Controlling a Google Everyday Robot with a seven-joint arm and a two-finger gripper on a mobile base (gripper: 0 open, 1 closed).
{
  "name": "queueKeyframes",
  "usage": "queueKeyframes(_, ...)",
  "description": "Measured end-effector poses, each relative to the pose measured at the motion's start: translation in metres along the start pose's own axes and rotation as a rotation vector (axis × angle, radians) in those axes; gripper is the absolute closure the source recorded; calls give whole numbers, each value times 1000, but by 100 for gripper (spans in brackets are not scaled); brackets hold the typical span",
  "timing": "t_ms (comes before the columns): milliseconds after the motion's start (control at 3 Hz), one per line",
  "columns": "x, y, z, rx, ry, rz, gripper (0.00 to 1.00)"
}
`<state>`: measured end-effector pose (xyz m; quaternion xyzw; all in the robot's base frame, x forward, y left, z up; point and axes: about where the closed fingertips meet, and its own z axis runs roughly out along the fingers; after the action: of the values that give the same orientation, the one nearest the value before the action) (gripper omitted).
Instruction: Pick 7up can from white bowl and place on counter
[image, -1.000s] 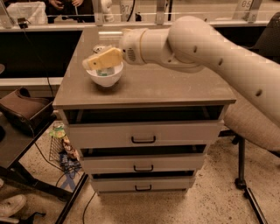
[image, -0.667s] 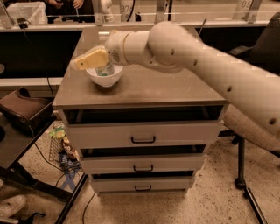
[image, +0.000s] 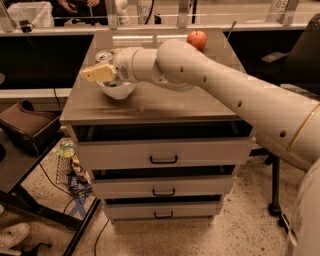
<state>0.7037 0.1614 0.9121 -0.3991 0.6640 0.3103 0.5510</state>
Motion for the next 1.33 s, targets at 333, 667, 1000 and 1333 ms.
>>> queueKeyframes(333,-1,2,1,-3,0,-2,49)
queueKeyframes(667,-1,4,2,-7,0,-2,72)
queueKeyframes(1000,-7,9,4,-28,-3,-3,95)
queueKeyframes(1333,-28,4,-6,-62,-12,15,100)
